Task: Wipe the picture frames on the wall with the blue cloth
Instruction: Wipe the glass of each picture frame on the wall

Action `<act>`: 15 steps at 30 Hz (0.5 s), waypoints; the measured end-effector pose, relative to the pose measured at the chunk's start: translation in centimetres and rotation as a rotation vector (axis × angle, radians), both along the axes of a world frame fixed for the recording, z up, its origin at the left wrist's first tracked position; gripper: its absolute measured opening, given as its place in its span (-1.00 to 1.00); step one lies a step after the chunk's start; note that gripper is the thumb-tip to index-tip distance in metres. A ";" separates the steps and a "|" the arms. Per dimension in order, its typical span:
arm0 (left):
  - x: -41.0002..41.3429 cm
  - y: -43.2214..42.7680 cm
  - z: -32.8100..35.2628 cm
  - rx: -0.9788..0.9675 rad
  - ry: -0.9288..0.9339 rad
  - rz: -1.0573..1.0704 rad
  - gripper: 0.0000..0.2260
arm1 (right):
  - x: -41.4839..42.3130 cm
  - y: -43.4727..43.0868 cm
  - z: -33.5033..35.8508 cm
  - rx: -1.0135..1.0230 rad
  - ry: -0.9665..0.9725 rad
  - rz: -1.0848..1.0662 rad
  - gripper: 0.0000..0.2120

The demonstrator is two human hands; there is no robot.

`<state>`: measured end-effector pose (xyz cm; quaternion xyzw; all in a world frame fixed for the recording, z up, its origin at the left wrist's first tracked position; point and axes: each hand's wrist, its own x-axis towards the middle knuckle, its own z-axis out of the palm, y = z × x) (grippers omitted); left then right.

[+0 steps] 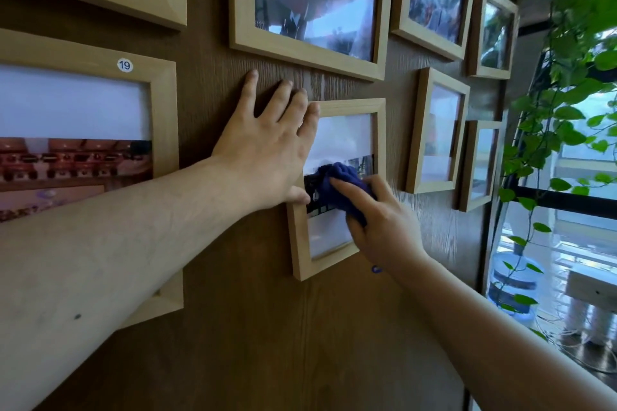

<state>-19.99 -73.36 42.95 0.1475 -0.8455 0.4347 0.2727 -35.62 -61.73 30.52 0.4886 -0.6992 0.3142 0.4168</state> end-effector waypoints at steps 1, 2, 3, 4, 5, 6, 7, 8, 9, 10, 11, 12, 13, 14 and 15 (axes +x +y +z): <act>0.0 -0.1 0.0 -0.003 0.004 -0.003 0.07 | -0.6 0.4 -0.2 -0.019 -0.046 -0.046 -0.57; 0.0 -0.2 0.0 -0.008 0.006 -0.008 0.07 | -1.2 0.7 -0.5 -0.033 -0.105 -0.091 -0.55; 0.0 -0.3 0.0 -0.014 0.004 -0.010 0.07 | -1.6 1.0 -0.8 -0.045 -0.165 -0.125 -0.54; 0.0 -0.3 0.1 -0.018 0.000 -0.012 0.06 | -1.6 1.1 -1.1 -0.047 -0.203 -0.144 -0.53; -0.1 -0.3 0.1 -0.021 -0.003 -0.015 0.06 | -1.3 1.1 -1.6 -0.037 -0.209 -0.142 -0.53; -0.1 -0.3 0.1 -0.024 -0.004 -0.014 0.06 | -0.7 1.0 -2.0 -0.018 -0.186 -0.115 -0.54; -0.1 -0.3 0.1 -0.026 -0.004 -0.010 0.07 | 0.2 0.7 -2.4 0.015 -0.147 -0.070 -0.54; -0.1 -0.3 0.1 -0.027 -0.004 -0.008 0.07 | 1.1 0.5 -2.8 0.065 -0.100 -0.022 -0.54; -0.1 -0.3 0.1 -0.031 -0.004 -0.009 0.07 | 1.9 0.3 -3.1 0.123 -0.061 0.018 -0.54; -0.1 -0.3 0.0 -0.034 -0.003 -0.012 0.06 | 2.2 0.2 -3.5 0.168 -0.038 0.041 -0.54; -0.1 -0.4 0.1 -0.037 -0.002 -0.015 0.06 | 2.1 0.2 -3.6 0.181 -0.041 0.045 -0.54; 0.0 -0.4 0.1 -0.039 -0.004 -0.017 0.06 | 1.6 0.3 -3.7 0.159 -0.069 0.029 -0.54; 0.0 -0.4 0.1 -0.041 -0.006 -0.020 0.06 | 0.9 0.7 -3.8 0.109 -0.119 -0.009 -0.54; 0.0 -0.4 0.0 -0.041 -0.007 -0.020 0.06 | 0.0 1.0 -4.0 0.059 -0.187 -0.058 -0.54; -0.1 -0.4 0.0 -0.039 -0.005 -0.021 0.05 | -0.8 1.4 -4.3 0.028 -0.257 -0.110 -0.54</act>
